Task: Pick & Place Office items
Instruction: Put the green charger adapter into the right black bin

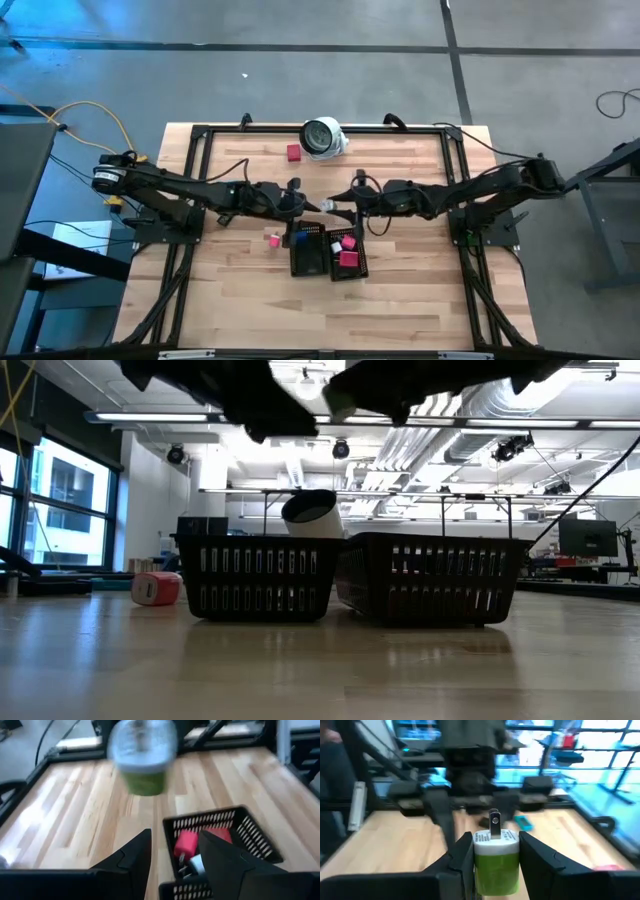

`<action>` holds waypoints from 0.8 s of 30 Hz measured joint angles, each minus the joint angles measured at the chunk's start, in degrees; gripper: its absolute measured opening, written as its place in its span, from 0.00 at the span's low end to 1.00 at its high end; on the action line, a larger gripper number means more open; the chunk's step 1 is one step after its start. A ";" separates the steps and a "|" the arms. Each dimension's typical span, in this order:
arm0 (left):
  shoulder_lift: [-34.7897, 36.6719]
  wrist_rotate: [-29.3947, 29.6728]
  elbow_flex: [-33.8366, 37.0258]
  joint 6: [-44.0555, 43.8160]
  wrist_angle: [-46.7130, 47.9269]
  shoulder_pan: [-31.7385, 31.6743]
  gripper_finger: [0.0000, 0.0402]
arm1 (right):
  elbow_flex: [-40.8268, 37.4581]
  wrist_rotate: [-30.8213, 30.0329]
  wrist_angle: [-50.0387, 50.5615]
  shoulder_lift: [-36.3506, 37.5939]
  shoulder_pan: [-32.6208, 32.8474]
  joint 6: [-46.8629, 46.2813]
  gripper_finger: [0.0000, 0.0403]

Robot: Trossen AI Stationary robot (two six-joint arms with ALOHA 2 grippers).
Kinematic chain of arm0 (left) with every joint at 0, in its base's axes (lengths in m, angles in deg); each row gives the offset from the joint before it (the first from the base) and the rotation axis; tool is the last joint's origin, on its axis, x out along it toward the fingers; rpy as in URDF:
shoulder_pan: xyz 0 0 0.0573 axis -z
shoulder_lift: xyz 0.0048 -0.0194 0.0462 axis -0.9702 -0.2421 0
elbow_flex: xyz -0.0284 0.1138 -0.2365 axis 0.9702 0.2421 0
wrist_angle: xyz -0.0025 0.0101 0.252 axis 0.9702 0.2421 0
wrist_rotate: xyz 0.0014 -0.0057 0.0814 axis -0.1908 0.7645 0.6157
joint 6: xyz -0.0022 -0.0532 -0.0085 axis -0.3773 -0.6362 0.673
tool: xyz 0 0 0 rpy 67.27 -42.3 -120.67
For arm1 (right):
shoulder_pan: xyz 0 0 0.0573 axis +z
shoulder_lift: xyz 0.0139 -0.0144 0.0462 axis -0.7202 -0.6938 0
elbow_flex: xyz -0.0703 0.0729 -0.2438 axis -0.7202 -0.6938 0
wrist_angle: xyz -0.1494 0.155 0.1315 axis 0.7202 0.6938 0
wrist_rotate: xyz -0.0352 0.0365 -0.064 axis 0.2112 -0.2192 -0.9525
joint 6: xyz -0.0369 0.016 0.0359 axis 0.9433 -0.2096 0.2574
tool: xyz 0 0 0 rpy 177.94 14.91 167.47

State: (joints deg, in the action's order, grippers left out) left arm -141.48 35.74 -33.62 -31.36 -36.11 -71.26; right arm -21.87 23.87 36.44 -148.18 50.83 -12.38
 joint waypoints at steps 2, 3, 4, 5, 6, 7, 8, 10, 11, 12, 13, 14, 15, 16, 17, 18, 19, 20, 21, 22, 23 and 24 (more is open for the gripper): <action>1.37 -0.03 -0.11 0.52 0.66 0.02 0.40 | -0.02 -1.75 2.42 2.10 0.74 0.83 0.28; 2.00 0.02 -0.09 0.59 1.77 0.00 0.40 | -0.07 -2.33 3.60 2.90 1.18 1.00 0.28; 2.36 0.02 -0.07 0.74 2.20 0.00 0.40 | -0.02 -2.65 3.33 3.34 1.62 1.00 0.28; 2.83 0.06 -0.07 0.78 2.73 0.00 0.40 | 0.04 -2.87 3.83 4.17 2.04 0.98 0.28; 3.51 0.18 -0.02 0.77 3.89 0.00 0.40 | -0.08 -3.52 5.24 5.15 2.57 0.96 0.28; 4.00 0.24 0.07 0.78 4.41 -0.01 0.40 | -0.50 -3.80 6.05 5.86 3.11 0.92 0.28; 4.38 0.25 0.05 0.77 4.35 -0.03 0.40 | -0.92 -4.06 5.96 6.16 3.60 0.61 0.28; 5.38 0.26 0.01 0.54 6.38 -0.04 0.40 | -2.22 -5.75 5.77 6.45 4.65 -0.54 0.28; 5.48 0.26 0.07 0.54 6.42 -0.04 0.40 | -3.20 -6.90 5.95 6.58 5.23 -1.07 0.28; 5.51 0.26 0.04 0.52 6.27 -0.04 0.40 | -4.31 -7.97 5.63 6.63 5.80 -1.70 0.28; 5.84 0.26 0.04 0.48 7.23 -0.04 0.40 | -5.64 -8.83 4.16 6.63 6.36 -2.38 0.28; 6.11 0.26 0.10 0.48 7.92 -0.04 0.40 | -7.25 -9.63 1.71 6.61 6.93 -3.25 0.28; 6.17 0.26 0.11 0.45 7.66 -0.04 0.40 | -8.97 -10.11 -1.37 6.59 7.39 -4.17 0.28; 6.20 0.26 0.11 0.07 7.49 -0.04 0.40 | -10.91 -10.37 -4.26 6.59 7.87 -5.17 0.28; 6.38 0.26 0.36 -0.24 7.59 -0.04 0.40 | -13.01 -10.70 -7.01 6.57 8.33 -5.86 0.28; 6.55 0.26 0.66 -0.43 7.98 -0.04 0.40 | -15.02 -10.99 -9.90 6.49 8.78 -6.77 0.28; 6.59 0.27 0.81 -0.54 7.93 -0.04 0.40 | -16.81 -11.09 -12.57 6.46 9.14 -7.66 0.28; 6.59 0.28 0.85 -0.60 7.69 -0.04 0.40 | -18.42 -11.07 -15.13 6.46 9.32 -8.56 0.28; 6.59 0.28 0.92 -0.64 7.70 -0.04 0.39 | -19.76 -11.18 -17.74 6.46 9.49 -9.52 0.28; 6.59 0.24 0.94 -0.72 7.59 -0.04 0.39 | -20.76 -11.22 -19.55 6.48 9.68 -10.31 0.28; 6.59 0.12 0.94 -0.79 7.39 -0.04 0.39 | -21.51 -11.28 -20.44 6.50 9.86 -11.14 0.28; 6.59 -0.16 0.94 -0.99 7.22 -0.04 0.39 | -22.06 -11.53 -20.62 6.36 10.01 -11.77 0.28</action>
State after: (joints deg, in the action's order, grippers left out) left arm -134.89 35.58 -32.68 -32.35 -28.89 -71.30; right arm -43.92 12.34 15.82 -141.82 60.84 -24.16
